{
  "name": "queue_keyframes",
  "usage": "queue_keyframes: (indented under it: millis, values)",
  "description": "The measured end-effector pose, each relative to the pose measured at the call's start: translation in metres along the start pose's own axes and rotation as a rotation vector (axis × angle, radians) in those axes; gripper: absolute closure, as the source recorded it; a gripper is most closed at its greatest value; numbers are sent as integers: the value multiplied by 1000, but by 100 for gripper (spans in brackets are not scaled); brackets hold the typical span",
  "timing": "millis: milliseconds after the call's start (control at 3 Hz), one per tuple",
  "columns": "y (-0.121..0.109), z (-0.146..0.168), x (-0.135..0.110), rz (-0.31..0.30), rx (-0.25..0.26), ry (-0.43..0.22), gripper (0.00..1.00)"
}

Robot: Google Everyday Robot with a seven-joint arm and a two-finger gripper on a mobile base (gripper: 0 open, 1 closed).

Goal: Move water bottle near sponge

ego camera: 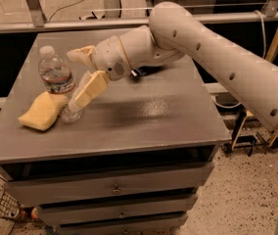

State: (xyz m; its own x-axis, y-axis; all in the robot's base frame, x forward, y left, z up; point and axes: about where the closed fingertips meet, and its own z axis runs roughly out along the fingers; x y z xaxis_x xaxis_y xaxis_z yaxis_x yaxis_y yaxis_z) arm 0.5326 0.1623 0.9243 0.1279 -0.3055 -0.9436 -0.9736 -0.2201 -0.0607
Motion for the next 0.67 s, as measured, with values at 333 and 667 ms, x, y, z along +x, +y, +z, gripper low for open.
queue_keyframes:
  millis: [333, 667]
  values:
    - [6, -41, 13, 33, 50, 72, 0]
    - [11, -102, 41, 97, 123, 145, 0]
